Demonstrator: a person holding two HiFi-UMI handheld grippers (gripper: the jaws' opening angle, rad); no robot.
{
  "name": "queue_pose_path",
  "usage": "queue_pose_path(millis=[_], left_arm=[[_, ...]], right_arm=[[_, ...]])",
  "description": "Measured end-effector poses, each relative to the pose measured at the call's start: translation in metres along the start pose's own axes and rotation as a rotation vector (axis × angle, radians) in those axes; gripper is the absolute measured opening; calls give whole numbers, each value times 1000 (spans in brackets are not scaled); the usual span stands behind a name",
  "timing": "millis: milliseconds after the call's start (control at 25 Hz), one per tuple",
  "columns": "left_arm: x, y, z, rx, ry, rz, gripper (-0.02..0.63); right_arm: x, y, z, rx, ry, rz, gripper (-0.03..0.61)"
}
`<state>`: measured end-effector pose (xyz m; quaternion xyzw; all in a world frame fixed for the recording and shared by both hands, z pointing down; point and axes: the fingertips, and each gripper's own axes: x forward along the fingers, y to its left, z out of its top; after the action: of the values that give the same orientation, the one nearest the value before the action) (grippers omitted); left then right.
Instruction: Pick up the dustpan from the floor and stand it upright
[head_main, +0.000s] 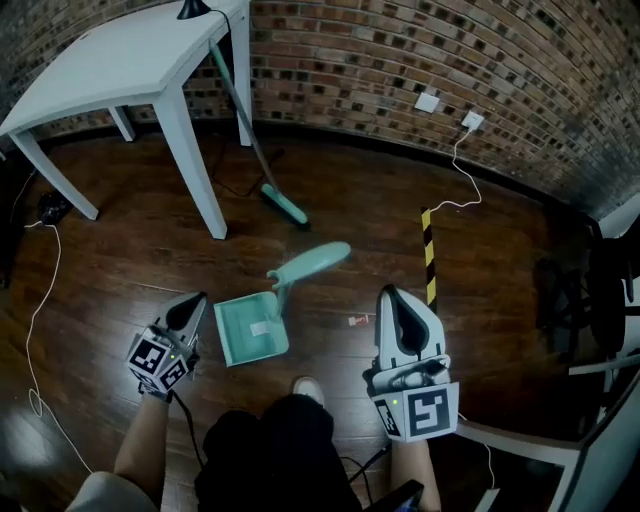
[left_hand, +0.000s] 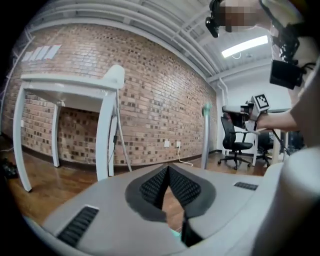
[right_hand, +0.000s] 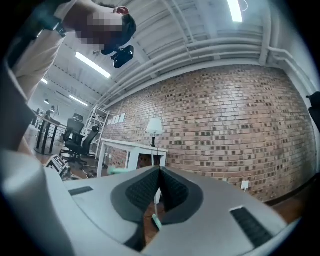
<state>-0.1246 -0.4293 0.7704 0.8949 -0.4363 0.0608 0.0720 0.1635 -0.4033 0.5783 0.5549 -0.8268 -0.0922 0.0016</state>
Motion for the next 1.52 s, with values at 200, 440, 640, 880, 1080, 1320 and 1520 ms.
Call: queue_pose_path(millis=[200,440,640,880,1080,1320,1520], left_arm=[[-43,-14,172,75,-24,50,8],[-87,-63,362,131,-69,-31,6],[-136,-99,458,174,-104,16,6],[-194,-125,498,157,-140,72,5],[-238,-164,495,128,-144,6,3],[-261,-192,487,170,-116,61,5],[-276,-206,485,169,-100,75,5]], right_arm=[[-4,-37,134,32,-2,-18,-20],[-23,-78,282,154,24,-140,-20],[-56,-41,364,239,22,-111,-20],[-89,27,400,234,77,-50,-20],[-131,39,426,257,67,-28,-20],[-175,28,437,250,56,-42,-20],[-195,29,439,248,42,-55,-20]])
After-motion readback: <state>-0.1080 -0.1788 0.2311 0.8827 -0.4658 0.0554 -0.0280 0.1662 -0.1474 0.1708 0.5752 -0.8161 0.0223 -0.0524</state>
